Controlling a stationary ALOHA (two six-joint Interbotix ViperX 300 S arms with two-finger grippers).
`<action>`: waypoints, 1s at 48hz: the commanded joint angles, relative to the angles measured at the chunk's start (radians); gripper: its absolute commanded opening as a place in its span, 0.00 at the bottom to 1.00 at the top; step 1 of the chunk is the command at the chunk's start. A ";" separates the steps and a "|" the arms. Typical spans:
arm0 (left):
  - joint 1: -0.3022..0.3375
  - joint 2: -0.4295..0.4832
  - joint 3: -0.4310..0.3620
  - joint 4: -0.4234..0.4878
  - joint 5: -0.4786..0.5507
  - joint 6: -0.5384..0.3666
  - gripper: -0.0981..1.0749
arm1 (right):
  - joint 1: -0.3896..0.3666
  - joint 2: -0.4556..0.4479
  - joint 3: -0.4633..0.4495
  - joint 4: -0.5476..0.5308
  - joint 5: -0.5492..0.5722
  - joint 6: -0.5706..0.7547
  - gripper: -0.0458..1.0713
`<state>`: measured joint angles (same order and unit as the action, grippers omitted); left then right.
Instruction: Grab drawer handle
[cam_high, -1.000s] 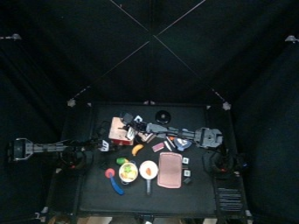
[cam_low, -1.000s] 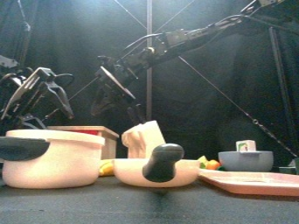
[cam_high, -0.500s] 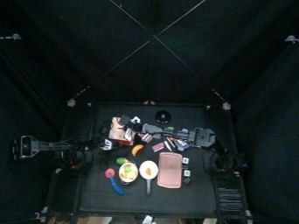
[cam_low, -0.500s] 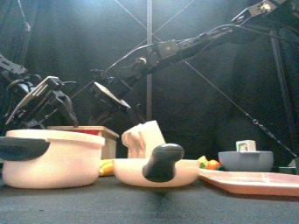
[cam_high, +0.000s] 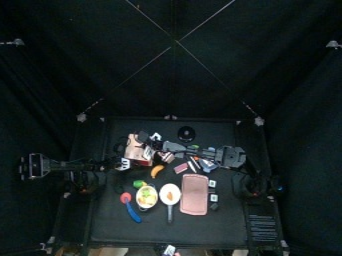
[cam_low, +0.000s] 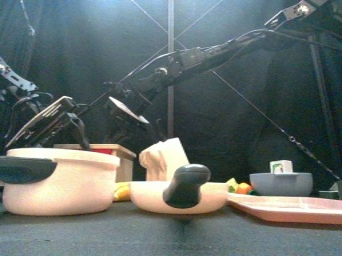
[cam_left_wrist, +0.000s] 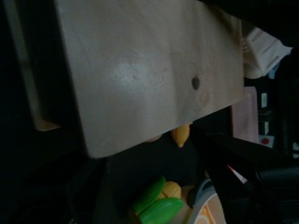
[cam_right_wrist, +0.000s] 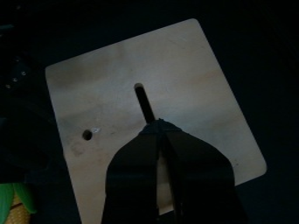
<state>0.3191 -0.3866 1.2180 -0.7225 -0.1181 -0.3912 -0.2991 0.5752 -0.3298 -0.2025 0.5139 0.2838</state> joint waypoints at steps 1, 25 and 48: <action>0.002 0.023 -0.038 0.000 -0.008 0.003 0.93 | -0.009 -0.020 -0.008 -0.005 0.014 0.000 0.32; 0.011 0.043 -0.044 -0.002 -0.002 0.003 0.70 | -0.008 -0.020 -0.005 -0.017 0.026 0.000 0.32; -0.003 0.043 -0.040 -0.020 0.014 0.003 0.62 | -0.006 -0.018 -0.005 -0.017 0.026 0.000 0.32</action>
<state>0.3191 -0.3421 1.1934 -0.7409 -0.1028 -0.3912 -0.2976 0.5737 -0.3298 -0.2194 0.5277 0.2838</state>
